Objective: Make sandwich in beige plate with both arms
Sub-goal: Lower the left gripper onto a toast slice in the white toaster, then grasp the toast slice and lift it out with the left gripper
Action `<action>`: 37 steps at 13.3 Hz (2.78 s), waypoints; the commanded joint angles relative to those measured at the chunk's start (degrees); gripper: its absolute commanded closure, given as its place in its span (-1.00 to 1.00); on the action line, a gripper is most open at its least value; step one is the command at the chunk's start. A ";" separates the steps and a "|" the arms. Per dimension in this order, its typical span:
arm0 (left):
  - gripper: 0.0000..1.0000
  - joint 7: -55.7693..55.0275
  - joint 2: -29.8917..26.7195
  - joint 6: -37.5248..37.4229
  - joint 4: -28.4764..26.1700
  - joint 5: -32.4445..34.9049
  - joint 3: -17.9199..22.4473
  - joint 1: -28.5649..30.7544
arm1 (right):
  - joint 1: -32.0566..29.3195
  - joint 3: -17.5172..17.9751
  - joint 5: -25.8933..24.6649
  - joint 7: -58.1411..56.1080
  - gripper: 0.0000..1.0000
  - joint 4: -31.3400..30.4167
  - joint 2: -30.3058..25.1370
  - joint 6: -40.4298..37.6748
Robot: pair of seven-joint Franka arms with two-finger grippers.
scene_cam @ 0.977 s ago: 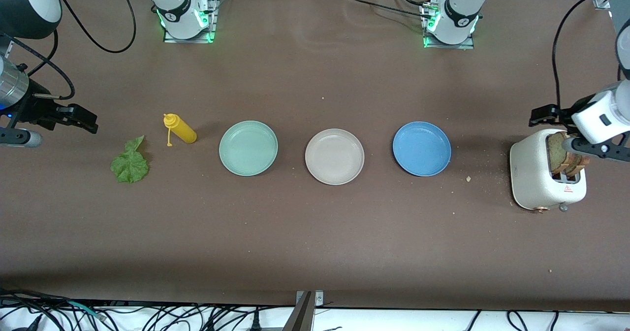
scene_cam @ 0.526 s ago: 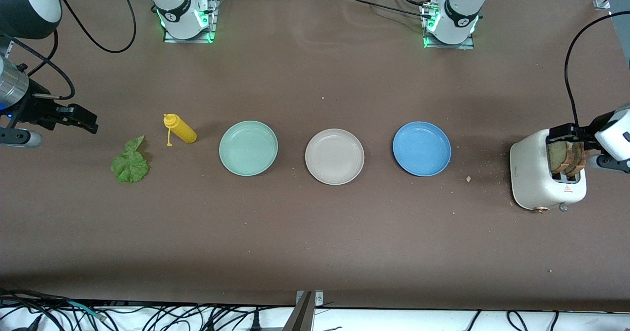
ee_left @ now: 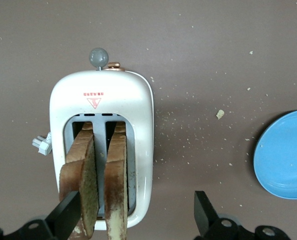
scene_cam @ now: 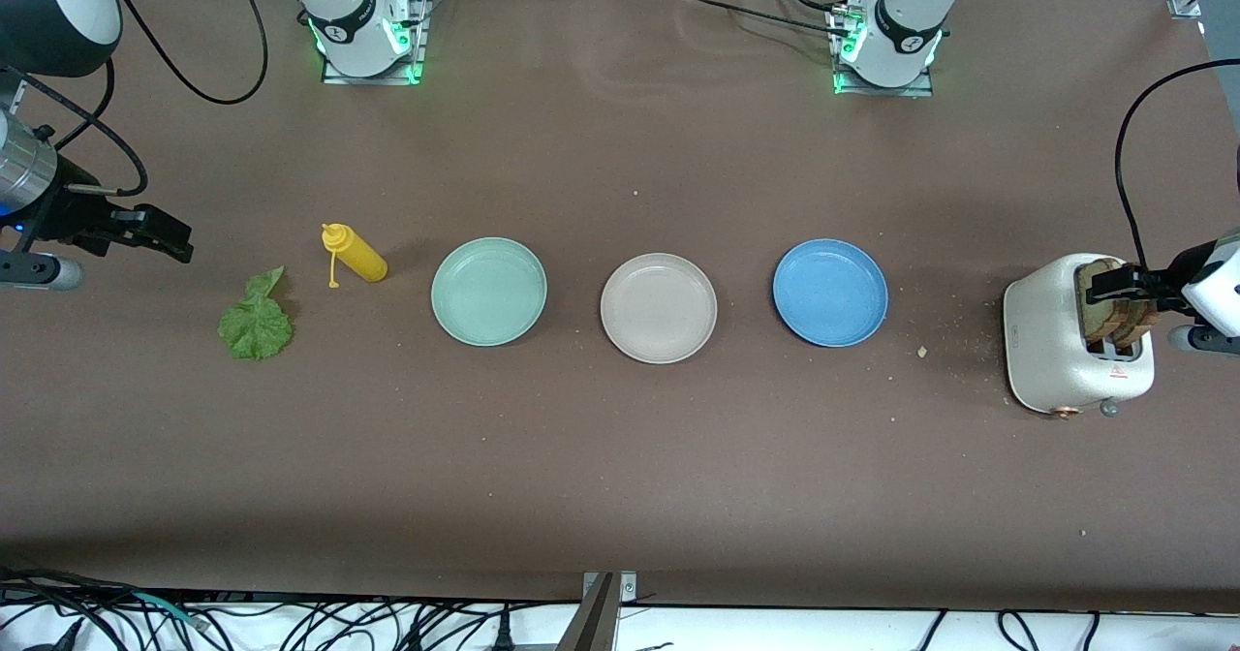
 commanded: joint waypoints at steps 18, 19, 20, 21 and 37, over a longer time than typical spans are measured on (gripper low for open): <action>1.00 9.54 -2.17 10.24 -10.92 -2.51 -0.84 4.01 | 0.04 0.01 0.47 0.16 -1.00 -0.34 -0.44 -0.37; 1.00 9.99 -2.17 10.24 -10.75 -2.59 -0.84 4.18 | -0.04 0.01 0.47 0.07 -1.00 -0.25 -0.44 -0.37; 1.00 10.08 -2.17 10.15 -10.57 -2.77 -0.84 4.19 | -0.04 0.01 0.47 0.16 -1.00 -0.33 -0.44 -0.37; 1.00 10.08 -2.25 9.71 -10.31 -2.77 -0.84 4.10 | 0.04 0.01 0.47 0.07 -1.00 -0.34 -0.44 -0.37; 1.00 9.82 -5.59 -6.97 4.44 -2.68 -3.47 3.66 | -0.04 0.01 0.47 -0.02 -1.00 -0.86 -0.44 -0.37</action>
